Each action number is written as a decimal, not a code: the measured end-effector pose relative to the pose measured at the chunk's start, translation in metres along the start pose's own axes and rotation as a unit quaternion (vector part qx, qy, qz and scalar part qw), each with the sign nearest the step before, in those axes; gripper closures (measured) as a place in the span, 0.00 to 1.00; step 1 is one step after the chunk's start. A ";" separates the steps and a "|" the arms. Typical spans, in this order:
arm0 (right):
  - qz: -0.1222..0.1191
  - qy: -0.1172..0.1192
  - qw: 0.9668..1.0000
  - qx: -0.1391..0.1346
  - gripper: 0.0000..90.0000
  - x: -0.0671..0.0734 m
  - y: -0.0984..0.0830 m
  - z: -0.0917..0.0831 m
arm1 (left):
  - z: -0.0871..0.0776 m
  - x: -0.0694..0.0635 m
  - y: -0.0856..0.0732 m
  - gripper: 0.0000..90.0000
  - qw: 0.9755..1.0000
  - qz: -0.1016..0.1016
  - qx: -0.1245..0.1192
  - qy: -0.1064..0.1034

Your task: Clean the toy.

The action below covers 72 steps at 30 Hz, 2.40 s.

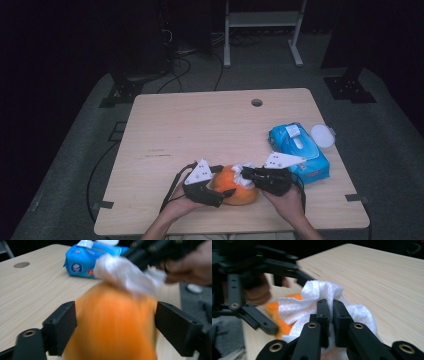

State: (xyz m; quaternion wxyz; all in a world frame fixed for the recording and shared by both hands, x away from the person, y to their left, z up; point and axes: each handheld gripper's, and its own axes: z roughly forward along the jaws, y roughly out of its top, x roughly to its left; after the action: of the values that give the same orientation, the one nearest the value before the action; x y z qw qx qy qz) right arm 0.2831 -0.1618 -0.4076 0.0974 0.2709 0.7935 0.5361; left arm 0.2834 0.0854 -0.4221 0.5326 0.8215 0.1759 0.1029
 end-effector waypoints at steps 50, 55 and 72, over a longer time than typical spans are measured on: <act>0.042 -0.010 0.999 0.027 0.93 -0.022 -0.022 0.013 | -0.014 0.028 -0.019 0.43 0.998 -0.053 0.017 0.022; 0.067 -0.013 0.997 0.037 0.93 -0.028 -0.027 0.015 | -0.014 0.028 -0.018 0.41 0.998 -0.054 0.017 0.020; 0.071 -0.015 0.997 0.030 0.93 -0.026 -0.024 0.014 | -0.011 0.026 -0.020 0.40 0.998 -0.051 0.014 0.014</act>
State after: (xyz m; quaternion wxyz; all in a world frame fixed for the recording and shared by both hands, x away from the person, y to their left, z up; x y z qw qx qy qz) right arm 0.3036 -0.1713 -0.4388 0.0630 0.3374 0.7864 0.5136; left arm 0.2994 0.1126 -0.4361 0.5235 0.8170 0.2265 0.0844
